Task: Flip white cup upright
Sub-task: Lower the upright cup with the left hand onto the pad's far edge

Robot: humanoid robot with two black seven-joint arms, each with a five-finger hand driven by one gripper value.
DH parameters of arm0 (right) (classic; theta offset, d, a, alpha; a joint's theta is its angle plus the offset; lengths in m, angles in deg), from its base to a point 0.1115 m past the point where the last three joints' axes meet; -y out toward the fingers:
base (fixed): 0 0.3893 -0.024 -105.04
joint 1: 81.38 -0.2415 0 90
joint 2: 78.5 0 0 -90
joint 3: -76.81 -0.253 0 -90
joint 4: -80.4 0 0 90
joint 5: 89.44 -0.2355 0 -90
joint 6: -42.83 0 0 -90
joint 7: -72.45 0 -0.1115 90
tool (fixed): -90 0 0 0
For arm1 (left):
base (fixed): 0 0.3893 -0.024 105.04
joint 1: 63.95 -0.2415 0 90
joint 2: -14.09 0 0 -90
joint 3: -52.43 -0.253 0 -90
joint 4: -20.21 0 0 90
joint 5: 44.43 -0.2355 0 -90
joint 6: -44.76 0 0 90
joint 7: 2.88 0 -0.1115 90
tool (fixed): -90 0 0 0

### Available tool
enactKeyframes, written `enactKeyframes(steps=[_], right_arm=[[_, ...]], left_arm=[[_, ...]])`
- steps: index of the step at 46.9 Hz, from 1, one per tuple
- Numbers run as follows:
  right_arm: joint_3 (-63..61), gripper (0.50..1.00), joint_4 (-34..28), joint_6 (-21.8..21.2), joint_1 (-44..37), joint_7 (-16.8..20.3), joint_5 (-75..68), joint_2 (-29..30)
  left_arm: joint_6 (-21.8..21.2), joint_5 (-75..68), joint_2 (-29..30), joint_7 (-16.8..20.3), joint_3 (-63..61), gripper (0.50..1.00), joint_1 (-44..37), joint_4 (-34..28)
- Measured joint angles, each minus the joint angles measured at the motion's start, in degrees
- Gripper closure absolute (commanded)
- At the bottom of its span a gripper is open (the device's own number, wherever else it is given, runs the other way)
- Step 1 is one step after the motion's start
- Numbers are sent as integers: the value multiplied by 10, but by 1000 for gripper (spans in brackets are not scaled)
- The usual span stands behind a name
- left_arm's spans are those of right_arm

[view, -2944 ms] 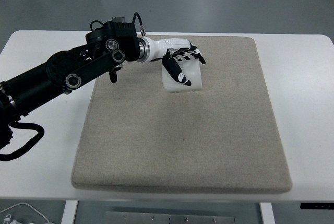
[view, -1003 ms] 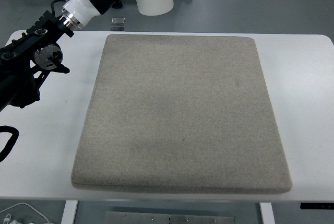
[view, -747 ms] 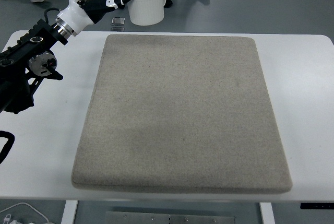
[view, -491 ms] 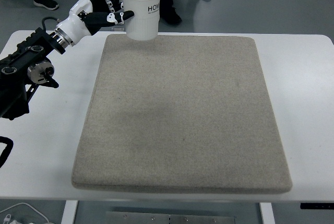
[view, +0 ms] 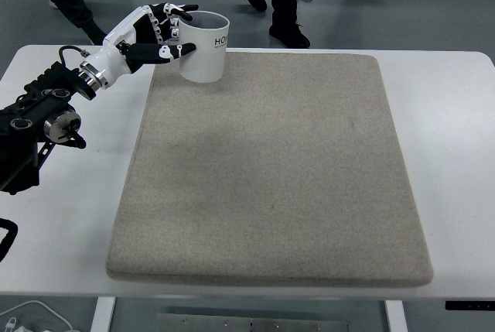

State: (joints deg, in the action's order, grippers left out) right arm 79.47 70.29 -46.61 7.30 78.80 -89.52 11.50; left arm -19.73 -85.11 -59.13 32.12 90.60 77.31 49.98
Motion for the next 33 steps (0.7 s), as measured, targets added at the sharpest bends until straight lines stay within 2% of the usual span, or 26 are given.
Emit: enactKeyframes(steps=[23,33], right_arm=[[0,570,0,0,0,0,0,0],[0,570,0,0,0,0,0,0]], left_arm=[[-66,-55,-5,0,0,975,-24,7],[-78,-62,-6,0,0,973,-35,17]])
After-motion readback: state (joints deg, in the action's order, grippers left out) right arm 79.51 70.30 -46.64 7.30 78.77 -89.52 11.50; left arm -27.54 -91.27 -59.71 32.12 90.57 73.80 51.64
